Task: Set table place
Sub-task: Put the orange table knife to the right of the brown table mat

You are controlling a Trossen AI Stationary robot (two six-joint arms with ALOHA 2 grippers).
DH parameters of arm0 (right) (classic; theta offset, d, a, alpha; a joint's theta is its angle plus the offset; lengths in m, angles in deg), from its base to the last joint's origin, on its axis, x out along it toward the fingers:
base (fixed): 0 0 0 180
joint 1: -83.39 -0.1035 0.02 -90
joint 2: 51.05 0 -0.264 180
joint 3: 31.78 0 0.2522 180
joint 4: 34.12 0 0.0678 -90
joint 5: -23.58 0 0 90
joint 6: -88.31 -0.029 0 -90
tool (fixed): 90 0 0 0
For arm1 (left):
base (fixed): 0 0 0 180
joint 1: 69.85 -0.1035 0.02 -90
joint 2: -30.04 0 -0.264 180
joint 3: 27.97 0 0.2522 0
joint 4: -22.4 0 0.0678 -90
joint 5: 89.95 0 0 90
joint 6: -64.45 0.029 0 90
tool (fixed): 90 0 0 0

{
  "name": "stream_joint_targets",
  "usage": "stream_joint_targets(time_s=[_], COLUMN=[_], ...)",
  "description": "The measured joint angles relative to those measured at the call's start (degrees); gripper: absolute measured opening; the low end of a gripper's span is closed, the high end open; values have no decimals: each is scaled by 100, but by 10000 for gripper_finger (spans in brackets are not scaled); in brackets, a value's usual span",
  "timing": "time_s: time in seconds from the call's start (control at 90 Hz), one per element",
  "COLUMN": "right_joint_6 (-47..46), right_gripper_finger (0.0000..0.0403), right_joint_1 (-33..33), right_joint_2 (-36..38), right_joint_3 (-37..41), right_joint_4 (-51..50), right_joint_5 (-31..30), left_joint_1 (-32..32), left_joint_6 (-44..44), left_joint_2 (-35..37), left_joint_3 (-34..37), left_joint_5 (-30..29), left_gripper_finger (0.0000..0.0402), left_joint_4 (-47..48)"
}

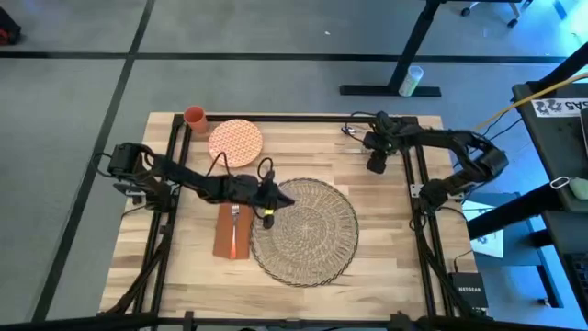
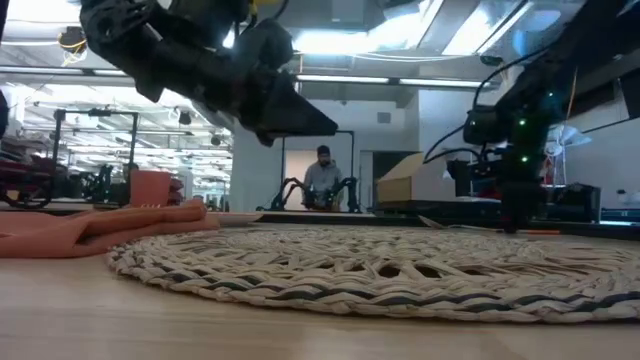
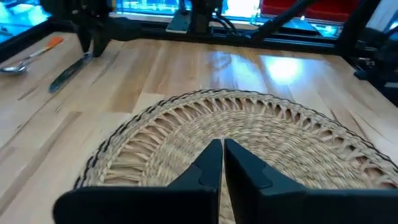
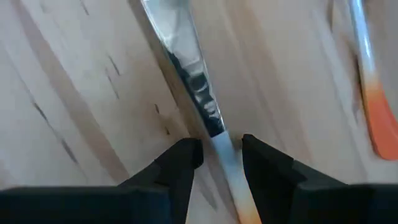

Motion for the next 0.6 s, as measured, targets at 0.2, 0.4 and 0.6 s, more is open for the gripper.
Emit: stream_joint_targets(time_s=[0.2,0.4,0.6], right_joint_6=[-488,-1256,-1660], right_gripper_finger=[73,22,47], right_joint_1=[7,-107,-372], right_joint_2=[2,2,-42], right_joint_3=[7,8,-110], right_joint_4=[-42,-26,-66], right_joint_5=[340,754,1638], left_joint_1=[65,93,91], left_joint_6=[31,29,28], left_joint_2=[0,0,0], left_joint_3=[0,0,0], left_joint_5=[-1,1,-1], left_gripper_finger=[0,0,0], left_joint_4=[-3,-3,-10])
